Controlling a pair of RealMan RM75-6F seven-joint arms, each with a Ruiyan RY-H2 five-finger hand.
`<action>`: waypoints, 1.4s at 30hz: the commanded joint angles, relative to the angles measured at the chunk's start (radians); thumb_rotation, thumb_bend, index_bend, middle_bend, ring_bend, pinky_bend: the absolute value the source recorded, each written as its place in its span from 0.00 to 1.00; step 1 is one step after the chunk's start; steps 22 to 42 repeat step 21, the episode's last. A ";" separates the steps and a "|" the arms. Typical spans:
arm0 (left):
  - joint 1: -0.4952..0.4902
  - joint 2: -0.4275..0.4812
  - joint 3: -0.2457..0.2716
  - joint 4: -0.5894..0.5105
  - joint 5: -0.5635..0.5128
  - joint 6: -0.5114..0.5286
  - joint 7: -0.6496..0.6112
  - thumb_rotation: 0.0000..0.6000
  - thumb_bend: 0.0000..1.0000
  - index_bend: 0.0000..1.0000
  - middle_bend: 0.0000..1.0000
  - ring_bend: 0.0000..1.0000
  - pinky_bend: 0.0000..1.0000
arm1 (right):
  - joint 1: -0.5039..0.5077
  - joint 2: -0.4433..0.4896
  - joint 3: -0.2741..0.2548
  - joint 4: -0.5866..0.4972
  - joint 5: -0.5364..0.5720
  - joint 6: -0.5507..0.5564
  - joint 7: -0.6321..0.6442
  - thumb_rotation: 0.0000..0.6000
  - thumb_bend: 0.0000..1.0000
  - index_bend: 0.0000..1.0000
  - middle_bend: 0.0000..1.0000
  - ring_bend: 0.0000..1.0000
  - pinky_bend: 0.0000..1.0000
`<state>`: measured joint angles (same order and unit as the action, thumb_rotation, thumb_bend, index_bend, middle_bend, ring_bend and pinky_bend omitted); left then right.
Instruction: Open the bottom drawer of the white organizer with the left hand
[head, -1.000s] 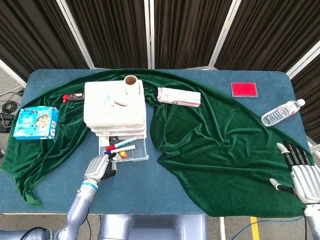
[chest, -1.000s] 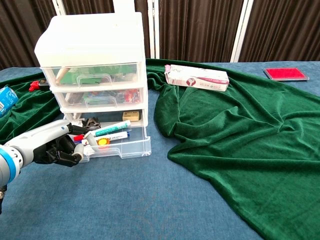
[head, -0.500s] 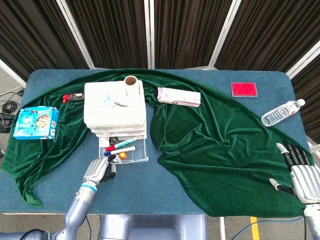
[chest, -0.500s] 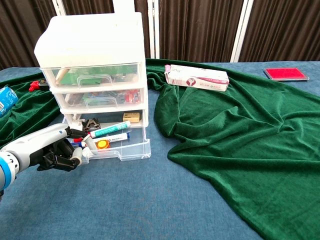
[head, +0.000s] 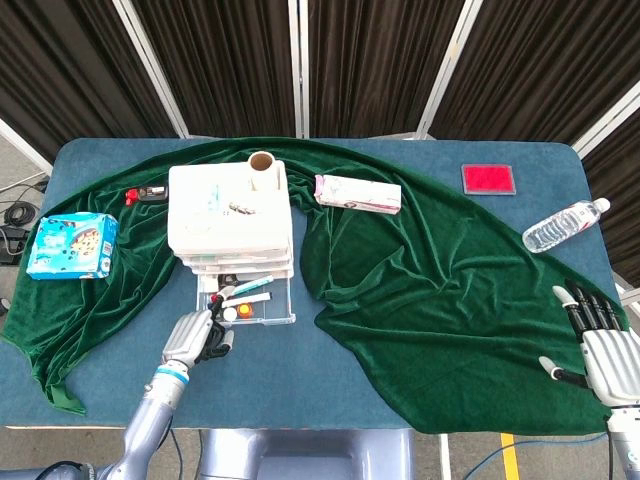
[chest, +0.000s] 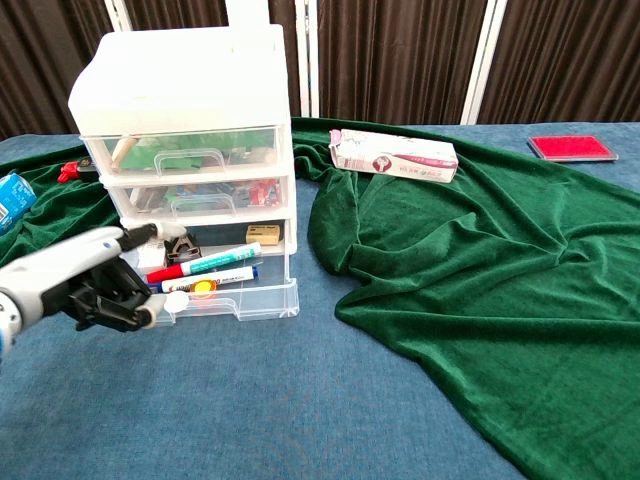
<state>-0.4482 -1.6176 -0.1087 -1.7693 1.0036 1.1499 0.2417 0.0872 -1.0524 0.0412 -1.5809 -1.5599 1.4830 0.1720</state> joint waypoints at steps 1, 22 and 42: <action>0.041 0.069 0.034 -0.046 0.096 0.042 -0.053 1.00 0.56 0.00 0.83 0.78 0.79 | 0.001 -0.001 0.002 0.002 0.005 -0.002 -0.002 1.00 0.06 0.06 0.00 0.00 0.00; 0.258 0.355 0.236 0.049 0.581 0.355 -0.123 1.00 0.30 0.00 0.00 0.00 0.00 | 0.005 -0.062 -0.003 0.019 -0.034 0.023 -0.110 1.00 0.06 0.05 0.00 0.00 0.00; 0.258 0.355 0.236 0.049 0.581 0.355 -0.123 1.00 0.30 0.00 0.00 0.00 0.00 | 0.005 -0.062 -0.003 0.019 -0.034 0.023 -0.110 1.00 0.06 0.05 0.00 0.00 0.00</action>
